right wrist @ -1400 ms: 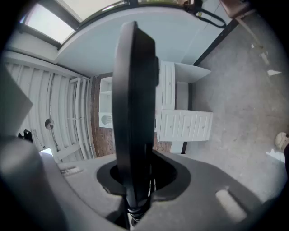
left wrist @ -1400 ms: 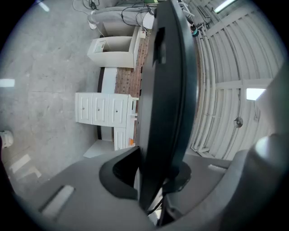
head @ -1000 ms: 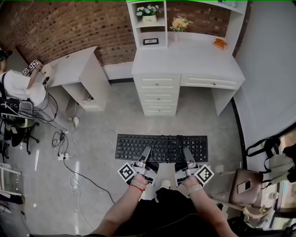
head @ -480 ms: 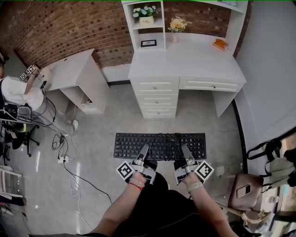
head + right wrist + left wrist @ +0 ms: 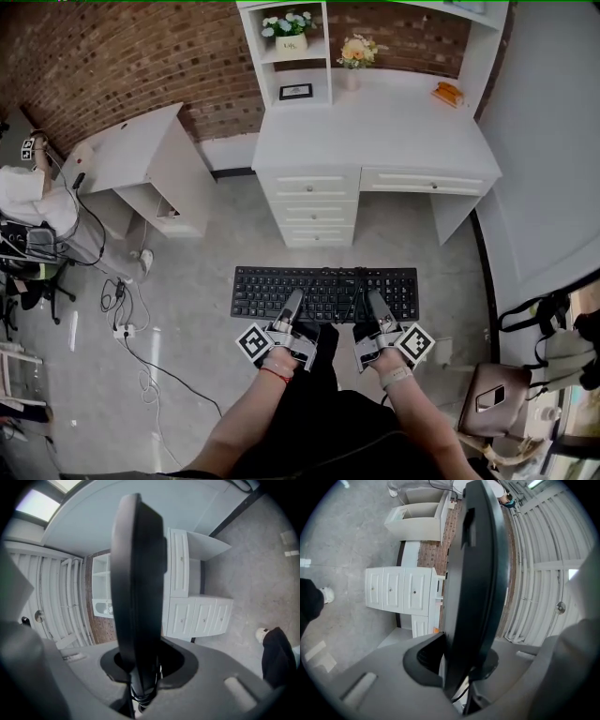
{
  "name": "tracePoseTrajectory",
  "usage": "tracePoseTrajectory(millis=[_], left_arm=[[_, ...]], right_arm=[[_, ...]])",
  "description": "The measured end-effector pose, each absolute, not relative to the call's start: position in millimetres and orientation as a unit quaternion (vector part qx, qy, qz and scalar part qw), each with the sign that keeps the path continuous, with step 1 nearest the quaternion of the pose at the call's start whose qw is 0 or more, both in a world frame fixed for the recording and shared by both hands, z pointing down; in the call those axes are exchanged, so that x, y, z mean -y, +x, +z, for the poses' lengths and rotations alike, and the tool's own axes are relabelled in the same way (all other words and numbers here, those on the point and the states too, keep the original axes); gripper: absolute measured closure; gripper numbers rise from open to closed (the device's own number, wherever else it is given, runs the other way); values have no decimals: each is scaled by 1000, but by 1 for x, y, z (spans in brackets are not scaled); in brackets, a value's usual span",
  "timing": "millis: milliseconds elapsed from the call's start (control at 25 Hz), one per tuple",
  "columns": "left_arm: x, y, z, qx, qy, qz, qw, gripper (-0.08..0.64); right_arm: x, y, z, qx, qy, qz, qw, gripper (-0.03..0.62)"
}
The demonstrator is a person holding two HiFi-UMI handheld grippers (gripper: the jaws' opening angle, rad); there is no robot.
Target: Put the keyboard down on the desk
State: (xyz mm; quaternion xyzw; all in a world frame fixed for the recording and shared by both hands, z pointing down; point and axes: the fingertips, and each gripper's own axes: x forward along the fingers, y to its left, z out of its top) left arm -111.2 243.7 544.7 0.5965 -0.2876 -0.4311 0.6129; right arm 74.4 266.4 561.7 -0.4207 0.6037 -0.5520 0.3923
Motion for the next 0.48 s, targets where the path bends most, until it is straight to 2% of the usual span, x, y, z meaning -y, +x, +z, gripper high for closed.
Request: tracePoseTrajectory(millis=[480], left_arm=[[-102, -98, 553, 288, 609, -400, 621, 488]], right_arm=[[-131, 86, 568, -591, -431, -555, 397, 512]])
